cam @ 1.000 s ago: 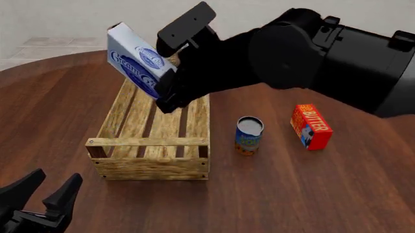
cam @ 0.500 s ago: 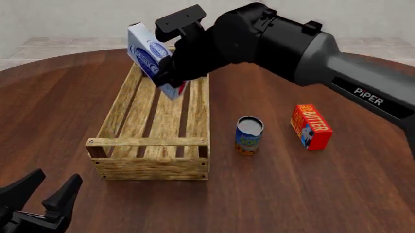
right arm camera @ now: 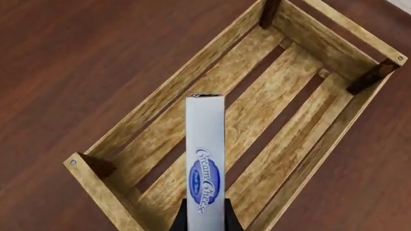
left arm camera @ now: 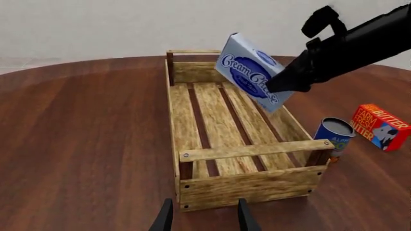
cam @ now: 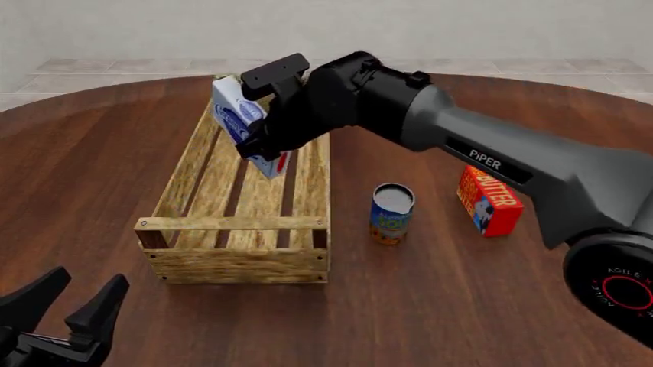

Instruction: Pick up the cream cheese and put it in the tray.

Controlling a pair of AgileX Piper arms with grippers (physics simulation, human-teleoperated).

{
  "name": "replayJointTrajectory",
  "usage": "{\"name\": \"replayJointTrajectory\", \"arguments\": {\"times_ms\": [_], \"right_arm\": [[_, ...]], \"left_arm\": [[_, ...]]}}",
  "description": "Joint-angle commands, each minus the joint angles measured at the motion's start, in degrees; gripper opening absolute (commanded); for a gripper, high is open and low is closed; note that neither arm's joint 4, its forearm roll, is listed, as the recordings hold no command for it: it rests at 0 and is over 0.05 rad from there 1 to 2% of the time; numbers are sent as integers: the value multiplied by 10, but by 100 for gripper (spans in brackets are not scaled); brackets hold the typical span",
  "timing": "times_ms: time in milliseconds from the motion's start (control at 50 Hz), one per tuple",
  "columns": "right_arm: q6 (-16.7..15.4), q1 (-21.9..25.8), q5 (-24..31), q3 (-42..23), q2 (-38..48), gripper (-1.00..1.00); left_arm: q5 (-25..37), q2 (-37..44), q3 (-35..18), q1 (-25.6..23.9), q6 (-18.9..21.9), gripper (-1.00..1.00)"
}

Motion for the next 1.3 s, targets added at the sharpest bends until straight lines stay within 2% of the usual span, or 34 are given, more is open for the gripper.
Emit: {"name": "replayJointTrajectory", "arguments": {"times_ms": [20, 340, 520, 840, 1300], "right_arm": [[5, -13, -7, -18, 33, -100], [14, -12, -5, -50, 81, -100], [22, -22, 2, -104, 129, -100], [32, -35, 19, -159, 186, -100], [42, -29, -12, -139, 224, -100]], "left_arm": [[2, -2, 0, -1, -1, 100], [18, -21, 0, -8, 0, 100], [20, -23, 0, -11, -1, 100], [28, -32, 0, -8, -5, 100], [28, -32, 0, -5, -7, 100]]}}
